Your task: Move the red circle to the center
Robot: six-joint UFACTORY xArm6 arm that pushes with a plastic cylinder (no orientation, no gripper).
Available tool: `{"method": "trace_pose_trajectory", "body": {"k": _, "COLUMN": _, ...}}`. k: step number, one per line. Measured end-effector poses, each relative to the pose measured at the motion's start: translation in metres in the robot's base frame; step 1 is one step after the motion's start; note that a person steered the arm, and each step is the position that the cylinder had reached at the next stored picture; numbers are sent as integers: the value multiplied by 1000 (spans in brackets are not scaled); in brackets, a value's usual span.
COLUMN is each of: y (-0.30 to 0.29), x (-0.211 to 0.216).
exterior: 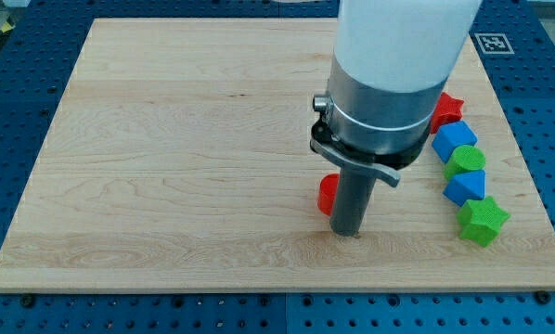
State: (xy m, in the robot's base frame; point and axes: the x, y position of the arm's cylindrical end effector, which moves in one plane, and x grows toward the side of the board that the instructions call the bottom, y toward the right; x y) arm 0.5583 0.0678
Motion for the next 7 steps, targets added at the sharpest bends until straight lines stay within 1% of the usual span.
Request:
{"method": "trace_pose_trajectory", "body": {"k": 1, "y": 0, "x": -11}}
{"method": "trace_pose_trajectory", "body": {"k": 4, "y": -15, "x": -26}}
{"method": "trace_pose_trajectory", "body": {"k": 7, "y": -15, "x": -91}}
